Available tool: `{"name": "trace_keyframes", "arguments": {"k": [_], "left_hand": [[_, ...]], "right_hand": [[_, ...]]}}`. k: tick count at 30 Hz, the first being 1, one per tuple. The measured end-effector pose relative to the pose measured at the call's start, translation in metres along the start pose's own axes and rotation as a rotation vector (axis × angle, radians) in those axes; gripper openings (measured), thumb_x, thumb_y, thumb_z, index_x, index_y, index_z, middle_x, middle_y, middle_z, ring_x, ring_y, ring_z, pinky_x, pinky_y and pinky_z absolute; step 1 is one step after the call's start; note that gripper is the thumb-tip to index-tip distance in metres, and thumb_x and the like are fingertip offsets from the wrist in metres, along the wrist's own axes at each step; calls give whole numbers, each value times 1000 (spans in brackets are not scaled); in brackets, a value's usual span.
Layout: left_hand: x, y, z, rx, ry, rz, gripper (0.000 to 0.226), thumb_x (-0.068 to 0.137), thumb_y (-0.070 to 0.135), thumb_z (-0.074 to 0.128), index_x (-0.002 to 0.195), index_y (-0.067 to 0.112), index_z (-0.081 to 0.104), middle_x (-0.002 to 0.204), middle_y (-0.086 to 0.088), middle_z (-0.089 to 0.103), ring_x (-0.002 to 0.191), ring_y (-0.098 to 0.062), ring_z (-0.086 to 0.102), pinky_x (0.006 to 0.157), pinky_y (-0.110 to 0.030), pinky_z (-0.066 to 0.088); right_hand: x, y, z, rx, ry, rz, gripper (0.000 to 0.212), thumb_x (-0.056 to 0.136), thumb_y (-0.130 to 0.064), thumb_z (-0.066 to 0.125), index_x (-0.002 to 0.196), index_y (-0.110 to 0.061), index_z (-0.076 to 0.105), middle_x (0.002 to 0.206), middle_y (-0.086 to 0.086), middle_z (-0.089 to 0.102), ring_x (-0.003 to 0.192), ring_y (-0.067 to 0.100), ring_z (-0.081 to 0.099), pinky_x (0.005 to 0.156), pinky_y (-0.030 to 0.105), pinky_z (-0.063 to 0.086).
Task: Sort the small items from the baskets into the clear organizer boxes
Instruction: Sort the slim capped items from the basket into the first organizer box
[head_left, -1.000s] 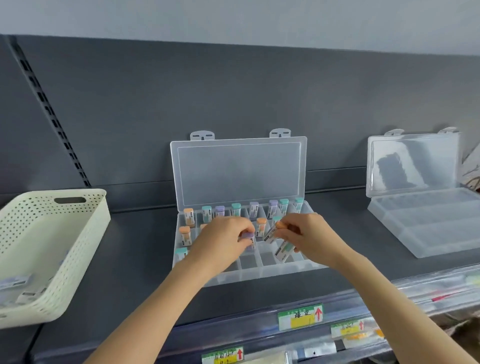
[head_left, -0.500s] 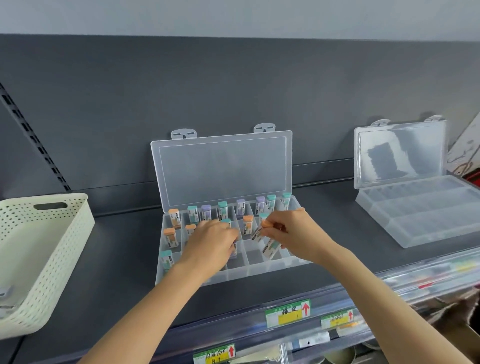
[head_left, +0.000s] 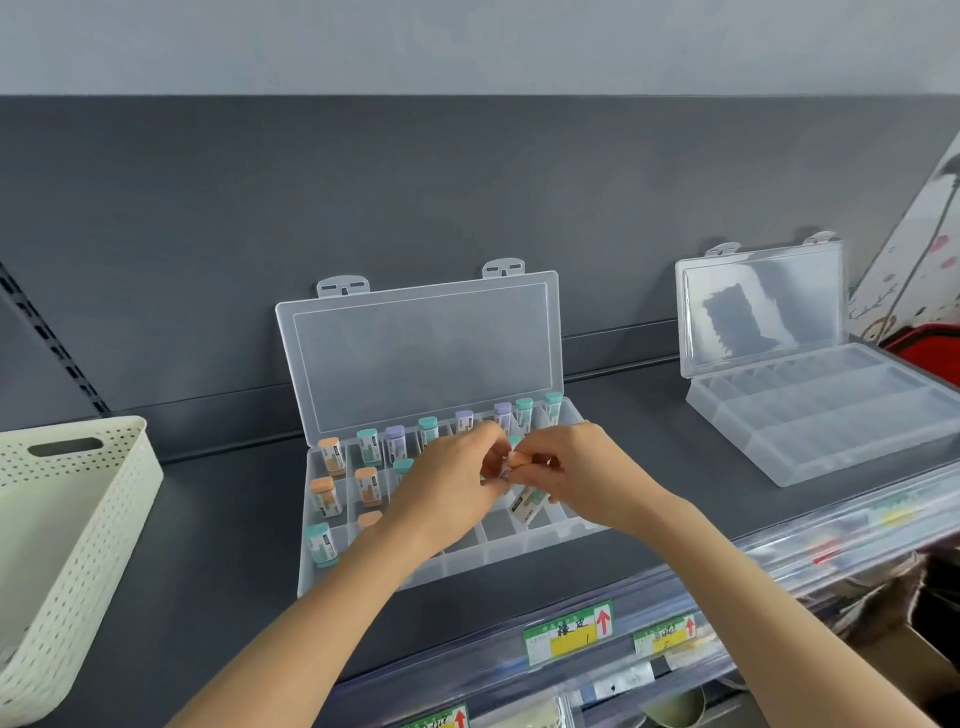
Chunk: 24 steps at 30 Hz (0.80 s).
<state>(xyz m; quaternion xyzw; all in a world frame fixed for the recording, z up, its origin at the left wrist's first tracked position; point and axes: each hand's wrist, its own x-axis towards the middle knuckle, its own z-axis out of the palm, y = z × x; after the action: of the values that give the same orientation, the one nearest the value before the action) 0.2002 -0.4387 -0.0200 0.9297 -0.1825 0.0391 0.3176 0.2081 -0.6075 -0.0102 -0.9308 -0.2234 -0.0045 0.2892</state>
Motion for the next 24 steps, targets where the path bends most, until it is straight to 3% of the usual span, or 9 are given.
{"name": "trace_keyframes", "arguments": {"k": [6,10,14,16,19,24], "left_hand": [[-1,-5,4,82,30,43,29,89,22,62,117,28,59,110,8,66,94,-15,62,85,-31,54],[-2,-11,10,139,-33,30,6,91,24,55,89,22,60,86,6,64,77,-17,59,73,-32,53],[-3,-15,15,188,-72,-9,10,91,22,54,82,20,56,91,3,65,80,-16,59,75,-25,50],[-2,-16,16,209,-93,-15,8,91,21,55,87,18,62,102,2,65,94,-16,58,81,-22,45],[1,-15,18,267,-93,-1,12,90,18,57,93,18,68,124,1,60,115,-18,51,92,-25,42],[0,-10,22,417,-74,-2,15,90,21,56,100,19,67,130,1,56,116,-17,49,98,-30,43]], "right_hand": [[-1,9,-11,28,97,122,12,85,-23,68,83,-11,69,70,-2,64,63,19,62,62,32,53],[2,15,-14,-40,62,113,8,85,-19,67,87,-12,71,69,-10,59,59,8,55,53,15,43],[3,22,-5,-138,-37,48,16,90,-16,62,103,-18,71,97,-4,68,71,6,54,58,4,37],[3,24,0,-157,-59,40,20,90,-14,62,109,-16,68,105,-1,67,81,12,57,66,7,42],[4,25,7,-174,-61,70,19,90,-12,61,108,-12,64,105,4,64,86,21,61,78,28,53],[8,31,18,-236,-46,42,14,89,-8,60,101,-10,66,102,5,61,84,22,59,75,36,55]]}}
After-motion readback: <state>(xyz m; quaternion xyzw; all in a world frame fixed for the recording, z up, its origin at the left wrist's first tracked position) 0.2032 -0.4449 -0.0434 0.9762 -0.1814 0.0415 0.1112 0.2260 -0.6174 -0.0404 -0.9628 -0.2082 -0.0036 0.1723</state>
